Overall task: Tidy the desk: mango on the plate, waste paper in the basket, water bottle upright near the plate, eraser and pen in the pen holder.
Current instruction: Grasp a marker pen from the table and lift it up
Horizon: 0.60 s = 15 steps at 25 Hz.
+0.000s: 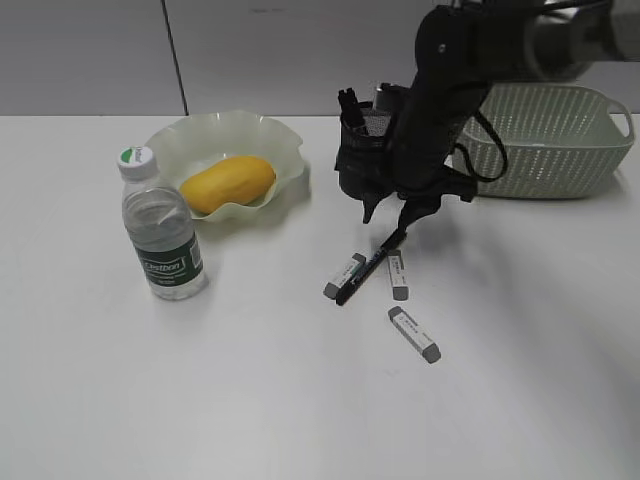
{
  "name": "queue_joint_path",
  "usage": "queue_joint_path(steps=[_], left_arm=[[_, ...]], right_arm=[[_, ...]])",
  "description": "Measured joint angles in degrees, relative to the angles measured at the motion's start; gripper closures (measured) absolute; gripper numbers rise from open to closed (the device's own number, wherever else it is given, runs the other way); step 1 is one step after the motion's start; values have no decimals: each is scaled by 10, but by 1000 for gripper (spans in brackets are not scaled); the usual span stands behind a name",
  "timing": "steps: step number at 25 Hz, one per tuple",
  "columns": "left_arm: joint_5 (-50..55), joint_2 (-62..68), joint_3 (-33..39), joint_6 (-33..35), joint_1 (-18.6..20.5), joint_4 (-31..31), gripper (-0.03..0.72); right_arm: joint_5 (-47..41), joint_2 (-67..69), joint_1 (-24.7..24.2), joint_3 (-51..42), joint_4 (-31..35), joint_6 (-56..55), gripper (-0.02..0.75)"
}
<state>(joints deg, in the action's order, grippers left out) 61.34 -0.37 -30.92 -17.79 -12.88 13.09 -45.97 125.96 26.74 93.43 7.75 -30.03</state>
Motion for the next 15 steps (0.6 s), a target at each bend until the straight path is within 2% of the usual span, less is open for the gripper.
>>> queue_joint_path(steps=[5, 10, 15], left_arm=[[0, 0, 0, 0, 0, 0, 453], [0, 0, 0, 0, 0, 1, 453], [0, 0, 0, 0, 0, 1, 453]], right_arm=[[-81, 66, 0, 81, -54, -73, 364], [-78, 77, 0, 93, -83, -114, 364], [-53, 95, 0, 95, -69, -119, 366]])
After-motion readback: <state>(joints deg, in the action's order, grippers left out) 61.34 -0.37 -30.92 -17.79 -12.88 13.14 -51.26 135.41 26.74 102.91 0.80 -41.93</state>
